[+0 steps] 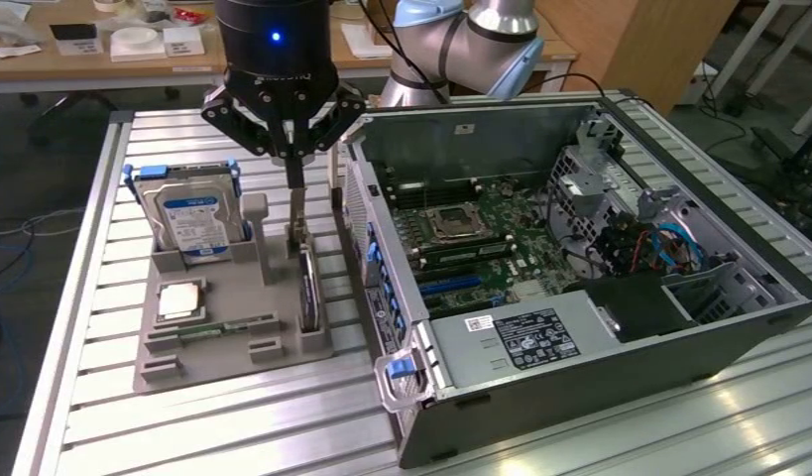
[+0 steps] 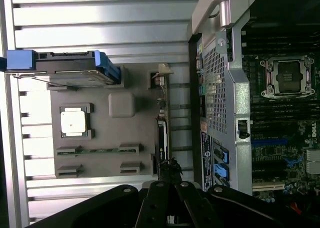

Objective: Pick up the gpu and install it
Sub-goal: 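Pick up the gpu and move the gpu toward the slot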

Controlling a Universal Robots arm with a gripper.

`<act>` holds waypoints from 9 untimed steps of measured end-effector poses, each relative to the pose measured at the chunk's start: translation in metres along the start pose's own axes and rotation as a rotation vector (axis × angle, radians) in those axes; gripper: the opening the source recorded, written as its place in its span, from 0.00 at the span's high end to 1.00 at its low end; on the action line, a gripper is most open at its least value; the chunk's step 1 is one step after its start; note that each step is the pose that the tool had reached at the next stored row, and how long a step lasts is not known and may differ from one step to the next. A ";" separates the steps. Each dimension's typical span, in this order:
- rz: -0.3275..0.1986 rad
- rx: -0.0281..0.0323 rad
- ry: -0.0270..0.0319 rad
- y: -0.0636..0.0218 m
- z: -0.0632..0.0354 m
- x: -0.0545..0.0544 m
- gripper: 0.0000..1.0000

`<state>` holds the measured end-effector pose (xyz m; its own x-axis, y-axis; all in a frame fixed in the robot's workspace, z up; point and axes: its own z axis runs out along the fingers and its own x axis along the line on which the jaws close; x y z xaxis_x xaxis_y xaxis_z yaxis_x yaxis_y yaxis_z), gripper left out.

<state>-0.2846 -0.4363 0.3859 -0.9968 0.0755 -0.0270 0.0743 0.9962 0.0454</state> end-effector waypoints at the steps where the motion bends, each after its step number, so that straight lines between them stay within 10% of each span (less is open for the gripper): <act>1: 0.000 0.0000 0.0000 0.0000 0.0000 0.000 0.89; 9: 0.000 0.0000 -0.0001 0.0000 0.0000 0.000 0.82</act>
<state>-0.2846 -0.4363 0.3858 -0.9968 0.0756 -0.0271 0.0743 0.9962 0.0453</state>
